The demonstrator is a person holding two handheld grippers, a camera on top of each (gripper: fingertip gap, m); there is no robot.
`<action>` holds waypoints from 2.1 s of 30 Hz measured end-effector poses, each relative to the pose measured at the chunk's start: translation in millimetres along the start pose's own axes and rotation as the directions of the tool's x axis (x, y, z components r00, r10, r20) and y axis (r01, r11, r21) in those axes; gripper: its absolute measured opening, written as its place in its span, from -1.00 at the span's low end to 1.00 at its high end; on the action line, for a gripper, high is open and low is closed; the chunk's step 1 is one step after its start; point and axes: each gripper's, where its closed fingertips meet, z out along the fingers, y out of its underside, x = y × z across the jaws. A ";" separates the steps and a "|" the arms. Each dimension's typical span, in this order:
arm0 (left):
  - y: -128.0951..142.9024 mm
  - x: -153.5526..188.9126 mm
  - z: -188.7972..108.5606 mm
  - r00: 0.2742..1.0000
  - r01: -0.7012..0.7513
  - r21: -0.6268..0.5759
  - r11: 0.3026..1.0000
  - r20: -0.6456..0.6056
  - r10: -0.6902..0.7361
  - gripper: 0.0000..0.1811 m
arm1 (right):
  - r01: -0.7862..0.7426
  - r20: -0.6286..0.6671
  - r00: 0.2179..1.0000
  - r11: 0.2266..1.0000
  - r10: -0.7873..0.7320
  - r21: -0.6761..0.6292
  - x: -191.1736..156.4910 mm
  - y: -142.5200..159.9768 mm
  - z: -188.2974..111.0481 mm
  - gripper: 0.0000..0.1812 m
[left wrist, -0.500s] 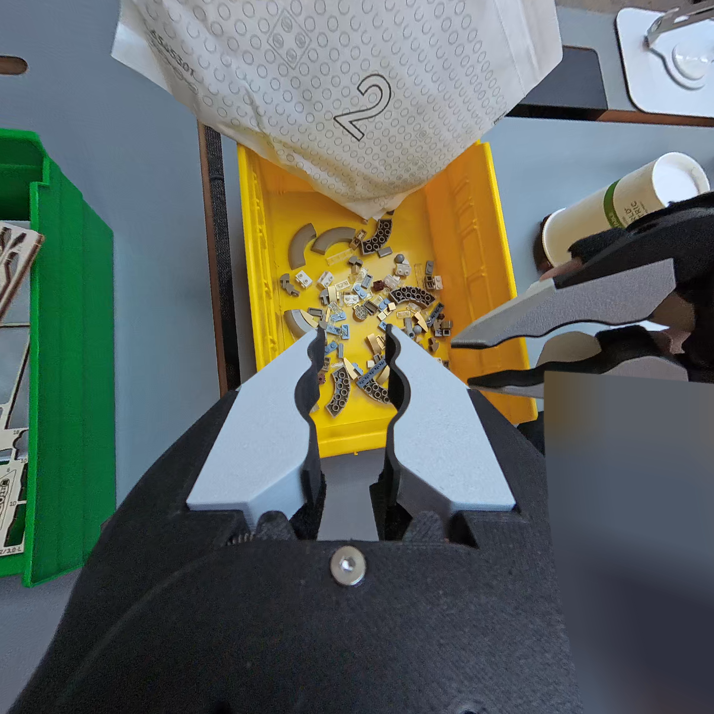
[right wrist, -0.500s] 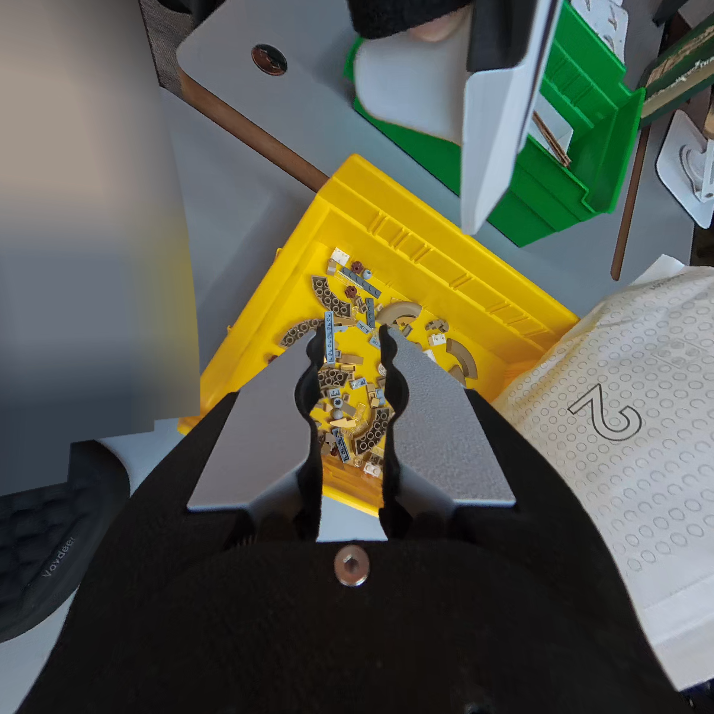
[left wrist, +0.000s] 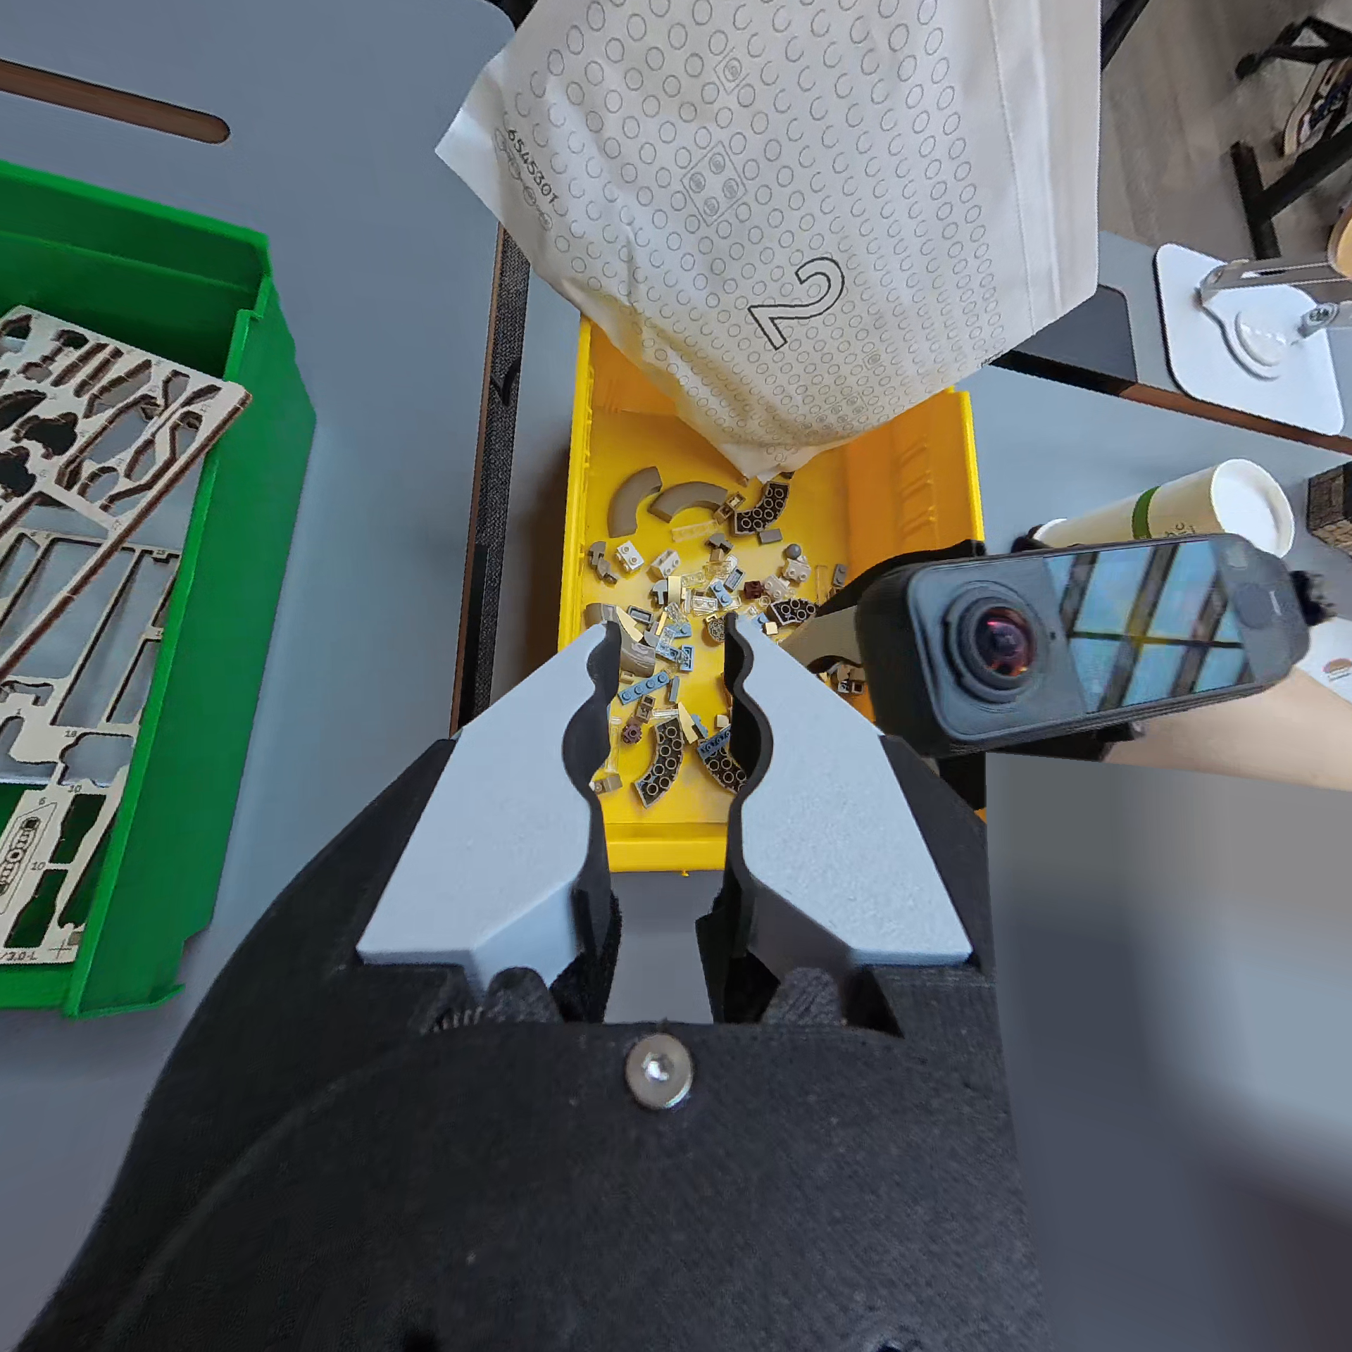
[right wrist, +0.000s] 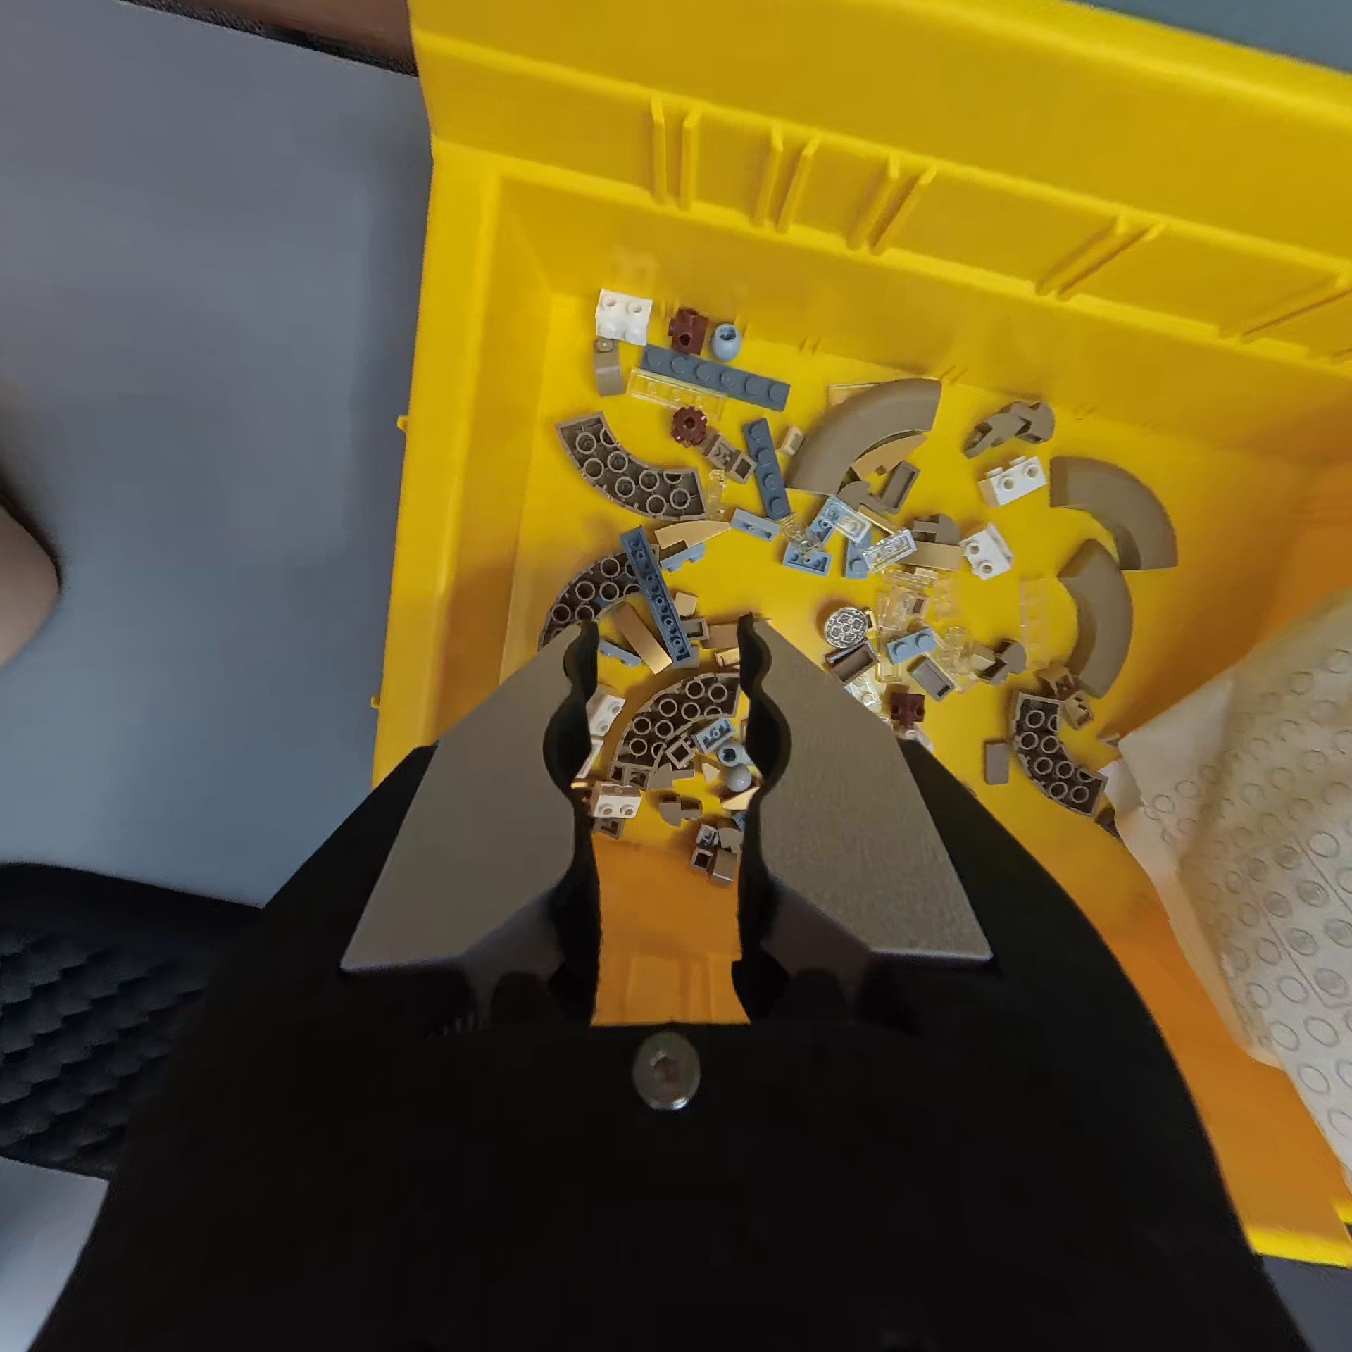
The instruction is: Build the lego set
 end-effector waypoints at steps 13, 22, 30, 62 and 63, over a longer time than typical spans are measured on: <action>-1.9 6.5 -6.8 1.000 -0.021 0.025 0.999 0.002 0.021 -0.70 | 0.073 -0.030 0.997 0.990 -0.077 -0.117 -4.9 -0.7 25.8 -0.66; -6.3 14.4 -7.1 0.999 -0.030 0.048 0.998 -0.022 0.031 -0.73 | 0.105 0.010 0.994 0.980 -0.105 -0.171 11.8 3.1 25.5 -1.00; -14.5 4.8 -21.2 1.000 -0.001 0.123 0.992 0.011 -0.001 -0.69 | 0.225 0.115 0.971 0.962 -0.208 -0.158 -1.7 7.4 35.2 -0.80; -29.2 23.9 -31.2 0.998 -0.044 0.214 0.976 -0.038 0.054 -0.67 | -0.043 0.051 0.997 0.954 0.061 -0.296 -16.2 18.7 38.2 -0.72; -28.5 24.6 -30.1 0.998 -0.045 0.209 0.977 -0.041 0.055 -0.67 | -0.058 0.065 0.995 0.959 0.079 -0.278 -14.5 16.5 35.7 -0.75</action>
